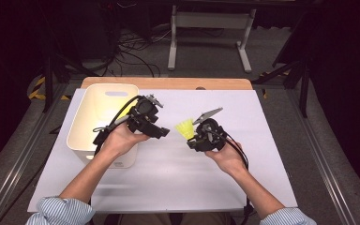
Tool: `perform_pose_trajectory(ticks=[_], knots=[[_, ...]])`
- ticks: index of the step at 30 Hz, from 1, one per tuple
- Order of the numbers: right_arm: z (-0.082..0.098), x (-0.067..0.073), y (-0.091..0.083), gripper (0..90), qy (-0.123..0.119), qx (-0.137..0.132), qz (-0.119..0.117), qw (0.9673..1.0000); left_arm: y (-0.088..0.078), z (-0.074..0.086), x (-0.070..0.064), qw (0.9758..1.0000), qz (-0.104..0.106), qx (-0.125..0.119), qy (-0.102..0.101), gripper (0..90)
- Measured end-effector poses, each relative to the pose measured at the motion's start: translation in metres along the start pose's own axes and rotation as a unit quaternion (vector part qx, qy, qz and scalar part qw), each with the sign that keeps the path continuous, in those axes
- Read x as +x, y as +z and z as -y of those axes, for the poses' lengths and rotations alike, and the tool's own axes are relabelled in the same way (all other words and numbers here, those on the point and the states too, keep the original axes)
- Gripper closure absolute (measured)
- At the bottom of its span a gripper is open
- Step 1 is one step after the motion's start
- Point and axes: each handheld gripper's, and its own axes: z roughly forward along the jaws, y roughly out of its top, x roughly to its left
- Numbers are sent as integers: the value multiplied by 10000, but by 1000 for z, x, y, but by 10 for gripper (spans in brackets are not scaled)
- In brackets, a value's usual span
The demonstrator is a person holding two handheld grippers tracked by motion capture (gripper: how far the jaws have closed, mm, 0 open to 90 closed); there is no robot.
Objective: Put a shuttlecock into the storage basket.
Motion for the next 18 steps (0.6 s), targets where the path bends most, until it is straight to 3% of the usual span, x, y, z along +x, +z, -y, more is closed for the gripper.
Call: perform_pose_trajectory(ticks=[11, 18], knots=[[-9, 14, 4, 635, -267, -5, -183, 9995, 4, -2, -4, 9999, 115, 76, 81, 369], [-14, 20, 4, 635, -336, 18, -259, 9991, 5, -4, -4, 9996, 260, 86, 97, 458]])
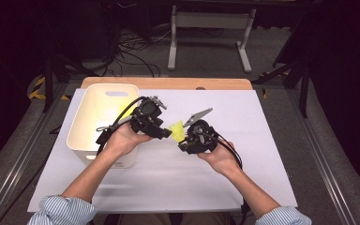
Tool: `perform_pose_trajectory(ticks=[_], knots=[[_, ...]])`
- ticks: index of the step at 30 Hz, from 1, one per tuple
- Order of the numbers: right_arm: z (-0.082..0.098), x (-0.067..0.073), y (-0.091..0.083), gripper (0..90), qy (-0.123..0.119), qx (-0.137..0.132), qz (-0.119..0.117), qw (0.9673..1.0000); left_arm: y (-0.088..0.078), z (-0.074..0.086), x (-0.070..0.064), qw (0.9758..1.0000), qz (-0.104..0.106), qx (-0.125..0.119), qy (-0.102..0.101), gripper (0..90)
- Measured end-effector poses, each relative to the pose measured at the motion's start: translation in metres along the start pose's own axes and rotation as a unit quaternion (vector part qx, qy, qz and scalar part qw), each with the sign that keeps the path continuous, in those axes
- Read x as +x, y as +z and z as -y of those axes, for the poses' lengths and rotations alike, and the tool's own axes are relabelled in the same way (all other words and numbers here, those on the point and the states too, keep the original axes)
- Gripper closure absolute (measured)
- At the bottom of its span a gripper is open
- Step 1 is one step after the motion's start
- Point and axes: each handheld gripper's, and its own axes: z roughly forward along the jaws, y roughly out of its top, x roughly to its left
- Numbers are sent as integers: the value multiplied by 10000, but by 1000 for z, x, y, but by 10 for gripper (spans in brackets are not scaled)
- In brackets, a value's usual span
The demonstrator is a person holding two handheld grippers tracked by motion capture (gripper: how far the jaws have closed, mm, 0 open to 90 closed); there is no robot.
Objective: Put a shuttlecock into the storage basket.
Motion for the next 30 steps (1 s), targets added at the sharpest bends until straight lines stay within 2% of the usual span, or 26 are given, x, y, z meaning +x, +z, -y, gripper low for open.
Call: perform_pose_trajectory(ticks=[6, 12, 21, 25, 30], knots=[[-4, 3, 0, 635, -84, 10, -58, 9999, 1, -2, 3, 9999, 114, 36, -10, 534], [-6, 3, 1, 635, -131, 19, -102, 9999, 2, -2, 2, 9996, 260, 59, 27, 682], [-5, 1, 2, 635, -99, 77, -76, 9999, -1, -2, 1, 9997, 233, 17, 117, 849], [-4, 1, 4, 637, -105, 61, -49, 9999, -2, -2, -2, 9997, 186, -33, 176, 891], [0, -5, 6, 646, 41, 24, -18, 10000, -1, -3, -5, 9995, 187, 5, 244, 899]])
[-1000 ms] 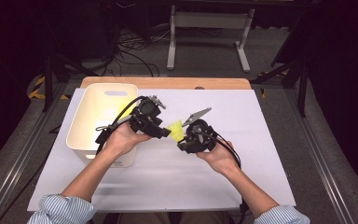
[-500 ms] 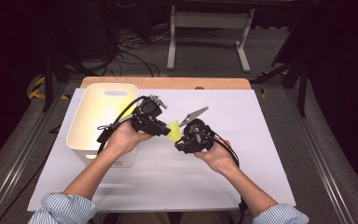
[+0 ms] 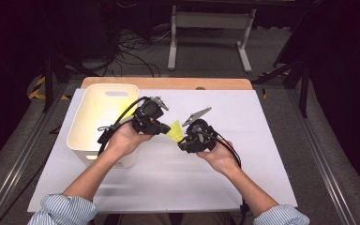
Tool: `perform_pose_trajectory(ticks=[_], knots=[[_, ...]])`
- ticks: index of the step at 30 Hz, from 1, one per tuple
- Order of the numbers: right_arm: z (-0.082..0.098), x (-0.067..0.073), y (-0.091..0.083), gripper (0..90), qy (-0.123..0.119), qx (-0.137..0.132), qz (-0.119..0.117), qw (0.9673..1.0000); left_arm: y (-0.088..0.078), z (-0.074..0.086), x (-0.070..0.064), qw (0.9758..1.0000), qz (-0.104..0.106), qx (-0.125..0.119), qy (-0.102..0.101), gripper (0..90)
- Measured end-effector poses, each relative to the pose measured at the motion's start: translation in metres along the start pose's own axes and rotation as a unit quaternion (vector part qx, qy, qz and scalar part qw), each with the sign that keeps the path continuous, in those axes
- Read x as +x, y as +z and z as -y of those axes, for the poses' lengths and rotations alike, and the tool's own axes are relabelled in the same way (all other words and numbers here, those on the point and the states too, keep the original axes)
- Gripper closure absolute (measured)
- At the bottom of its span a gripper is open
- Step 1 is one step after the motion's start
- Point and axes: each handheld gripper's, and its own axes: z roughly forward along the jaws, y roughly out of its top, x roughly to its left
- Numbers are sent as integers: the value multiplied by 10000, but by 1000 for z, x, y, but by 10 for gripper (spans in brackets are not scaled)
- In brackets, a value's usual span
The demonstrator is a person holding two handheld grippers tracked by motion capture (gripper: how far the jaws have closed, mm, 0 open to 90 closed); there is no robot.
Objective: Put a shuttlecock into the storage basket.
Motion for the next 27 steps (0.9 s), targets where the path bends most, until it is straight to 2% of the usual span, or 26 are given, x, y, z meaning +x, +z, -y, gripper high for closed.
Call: perform_pose_trajectory(ticks=[7, 19, 22, 27], knots=[[2, 1, 0, 637, -68, -10, 71, 10000, 2, -2, -2, 10000, 39, 73, 14, 900], [9, 1, -3, 395, 20, -246, 366, 9990, -1, -3, -2, 10000, -7, 25, -2, 900], [13, -1, -7, 394, 31, -332, 559, 9979, -3, -3, -1, 10000, -28, -7, -23, 900], [19, -4, -14, 386, 120, -471, 639, 9968, -5, -3, 1, 10000, -55, -22, -68, 900]])
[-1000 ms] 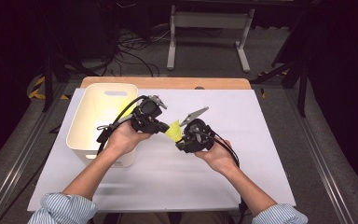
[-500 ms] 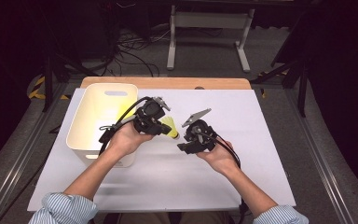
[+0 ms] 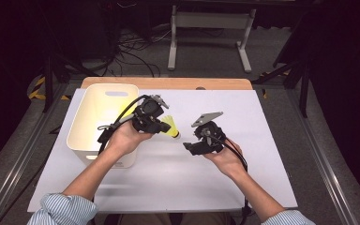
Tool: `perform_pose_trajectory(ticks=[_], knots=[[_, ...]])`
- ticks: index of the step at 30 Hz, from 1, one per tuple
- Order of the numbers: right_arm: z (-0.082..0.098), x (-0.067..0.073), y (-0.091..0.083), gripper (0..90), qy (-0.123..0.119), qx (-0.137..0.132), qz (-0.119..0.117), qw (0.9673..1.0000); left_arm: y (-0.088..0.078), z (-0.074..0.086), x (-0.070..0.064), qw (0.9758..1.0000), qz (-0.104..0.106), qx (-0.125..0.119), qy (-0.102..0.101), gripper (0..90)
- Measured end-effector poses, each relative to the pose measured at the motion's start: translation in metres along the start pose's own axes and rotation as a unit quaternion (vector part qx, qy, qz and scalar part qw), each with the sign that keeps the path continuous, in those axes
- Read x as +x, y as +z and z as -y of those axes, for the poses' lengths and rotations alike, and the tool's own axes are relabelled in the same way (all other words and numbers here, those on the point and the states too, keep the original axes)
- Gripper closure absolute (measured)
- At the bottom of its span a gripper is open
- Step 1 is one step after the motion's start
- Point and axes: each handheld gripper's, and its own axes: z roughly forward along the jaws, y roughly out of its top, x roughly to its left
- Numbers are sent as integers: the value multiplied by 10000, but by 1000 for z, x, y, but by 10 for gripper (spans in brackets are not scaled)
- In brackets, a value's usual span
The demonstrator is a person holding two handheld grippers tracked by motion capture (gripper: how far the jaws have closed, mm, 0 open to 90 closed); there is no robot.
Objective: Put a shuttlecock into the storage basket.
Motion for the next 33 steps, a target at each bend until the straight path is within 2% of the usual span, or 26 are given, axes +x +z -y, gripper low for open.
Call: perform_pose_trajectory(ticks=[6, 13, 21, 33], knots=[[10, -7, -7, 351, 101, -109, 84, 9999, -4, 1, 1, 10000, -28, -16, -21, 900], [25, -17, -17, 306, 313, -237, 289, 9988, -6, 1, 0, 10000, -45, -43, -26, 900], [40, -23, -29, 291, 370, -385, 598, 9968, -8, 0, 1, 9999, -58, -60, -68, 900], [61, -31, -40, 273, 534, -572, 732, 9942, -16, 1, 1, 9999, -145, -70, -61, 900]])
